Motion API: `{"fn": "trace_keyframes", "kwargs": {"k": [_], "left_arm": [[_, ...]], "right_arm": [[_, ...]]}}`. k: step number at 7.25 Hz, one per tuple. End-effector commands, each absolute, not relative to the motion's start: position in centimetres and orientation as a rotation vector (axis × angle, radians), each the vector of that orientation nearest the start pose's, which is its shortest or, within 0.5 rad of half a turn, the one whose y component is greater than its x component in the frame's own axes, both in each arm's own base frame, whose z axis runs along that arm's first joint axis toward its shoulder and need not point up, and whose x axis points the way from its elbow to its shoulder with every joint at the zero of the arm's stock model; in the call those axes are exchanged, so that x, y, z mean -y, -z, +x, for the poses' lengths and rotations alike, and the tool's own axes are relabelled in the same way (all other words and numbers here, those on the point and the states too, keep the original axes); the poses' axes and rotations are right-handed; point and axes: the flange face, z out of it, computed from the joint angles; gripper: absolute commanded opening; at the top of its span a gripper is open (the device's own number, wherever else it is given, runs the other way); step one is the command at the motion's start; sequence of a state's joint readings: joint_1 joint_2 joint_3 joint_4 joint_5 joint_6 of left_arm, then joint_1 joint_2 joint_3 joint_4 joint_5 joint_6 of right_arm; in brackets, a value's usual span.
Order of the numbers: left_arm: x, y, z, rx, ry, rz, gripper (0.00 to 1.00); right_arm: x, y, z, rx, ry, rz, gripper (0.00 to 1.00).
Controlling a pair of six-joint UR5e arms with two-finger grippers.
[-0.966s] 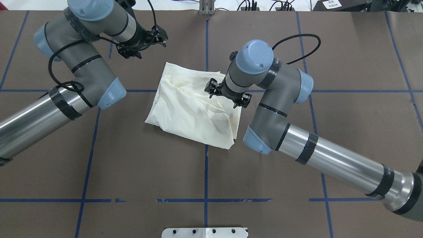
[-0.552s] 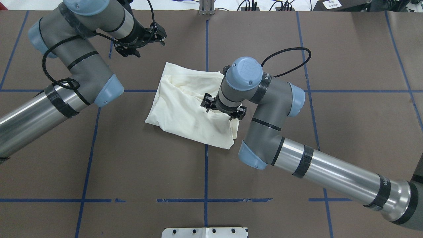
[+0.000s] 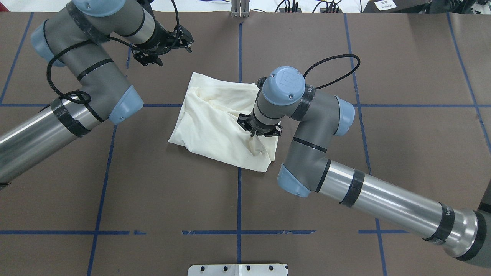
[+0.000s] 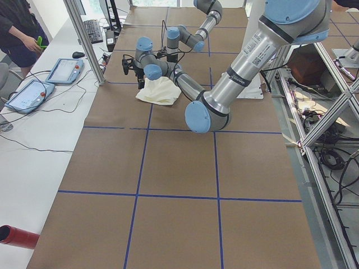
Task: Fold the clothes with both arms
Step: 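Lower the fold onto the far edge and press it with the right gripper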
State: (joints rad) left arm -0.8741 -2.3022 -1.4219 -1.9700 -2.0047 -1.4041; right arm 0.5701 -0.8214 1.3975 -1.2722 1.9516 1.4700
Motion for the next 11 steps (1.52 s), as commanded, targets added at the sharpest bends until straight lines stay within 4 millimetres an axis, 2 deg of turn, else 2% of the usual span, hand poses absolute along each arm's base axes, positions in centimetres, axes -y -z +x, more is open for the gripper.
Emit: {"fn": "trace_keyframes", "kwargs": {"k": [1, 2, 5, 7, 8, 9, 11], "left_arm": [[62.8, -23.0, 40.6, -1.044, 0.429, 0.136, 1.00], [62.8, -23.0, 40.6, -1.044, 0.429, 0.136, 1.00], [62.8, -22.8, 40.6, -1.047, 0.428, 0.136, 1.00], [62.8, -22.9, 40.6, -1.044, 0.429, 0.136, 1.00], [62.8, -23.1, 40.6, -1.043, 0.430, 0.135, 1.00], [62.8, -23.5, 40.6, -1.039, 0.430, 0.133, 1.00], [62.2, -23.9, 39.8, -1.090, 0.409, 0.170, 1.00]], "right_arm": [[50.1, -24.1, -57.0, 0.943, -0.264, -0.040, 0.19], [51.1, -24.0, -55.9, 0.955, -0.269, -0.055, 0.00], [54.5, -24.0, -52.0, 0.971, -0.326, -0.020, 0.00], [55.6, -26.1, -50.2, 0.967, -0.354, -0.012, 0.00], [55.6, -26.2, -50.3, 0.963, -0.354, -0.010, 0.99], [55.7, -26.2, -50.2, 0.963, -0.354, -0.005, 1.00], [58.8, -26.1, -46.1, 0.982, -0.317, 0.007, 1.00]]}}
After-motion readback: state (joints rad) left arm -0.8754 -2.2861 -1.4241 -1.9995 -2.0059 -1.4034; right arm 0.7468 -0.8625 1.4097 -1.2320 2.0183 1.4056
